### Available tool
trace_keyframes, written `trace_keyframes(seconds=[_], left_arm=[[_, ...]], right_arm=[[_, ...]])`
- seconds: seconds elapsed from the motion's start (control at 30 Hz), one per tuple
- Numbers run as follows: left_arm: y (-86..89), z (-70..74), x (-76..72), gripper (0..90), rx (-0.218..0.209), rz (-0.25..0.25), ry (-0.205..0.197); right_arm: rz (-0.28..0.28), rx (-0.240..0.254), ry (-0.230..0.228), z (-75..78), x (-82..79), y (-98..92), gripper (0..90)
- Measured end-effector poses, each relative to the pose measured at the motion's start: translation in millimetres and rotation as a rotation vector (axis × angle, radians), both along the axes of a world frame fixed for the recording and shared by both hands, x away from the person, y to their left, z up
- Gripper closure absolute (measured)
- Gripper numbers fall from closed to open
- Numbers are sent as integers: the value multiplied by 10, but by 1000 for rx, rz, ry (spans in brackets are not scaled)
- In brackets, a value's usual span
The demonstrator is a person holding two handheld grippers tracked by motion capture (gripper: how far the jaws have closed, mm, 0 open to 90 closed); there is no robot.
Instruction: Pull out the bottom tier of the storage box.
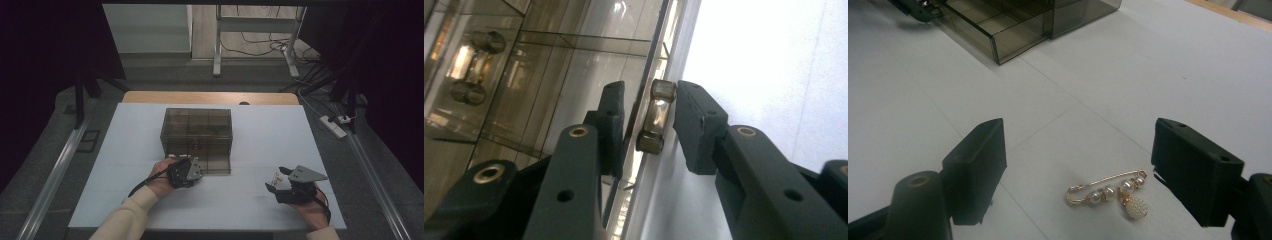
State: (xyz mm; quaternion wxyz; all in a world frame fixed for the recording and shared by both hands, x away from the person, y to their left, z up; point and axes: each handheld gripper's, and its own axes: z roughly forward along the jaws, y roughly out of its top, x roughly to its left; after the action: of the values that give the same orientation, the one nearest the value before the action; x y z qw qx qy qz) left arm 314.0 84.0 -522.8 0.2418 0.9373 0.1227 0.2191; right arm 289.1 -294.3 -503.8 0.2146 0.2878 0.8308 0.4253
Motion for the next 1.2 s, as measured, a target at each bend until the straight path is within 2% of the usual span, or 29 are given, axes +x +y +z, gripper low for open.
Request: trace_keyframes(seconds=[1.0,1.1,1.2], left_arm=[[69,27,-26,657,-3,-8,20],[77,28,-23,647,-23,1,26],[105,47,-30,601,-65,8,26]], right_arm=[[-3,6,-6,5,1,-15,211],[-3,5,-6,5,0,-13,211],[-3,7,-7,6,1,-15,211]])
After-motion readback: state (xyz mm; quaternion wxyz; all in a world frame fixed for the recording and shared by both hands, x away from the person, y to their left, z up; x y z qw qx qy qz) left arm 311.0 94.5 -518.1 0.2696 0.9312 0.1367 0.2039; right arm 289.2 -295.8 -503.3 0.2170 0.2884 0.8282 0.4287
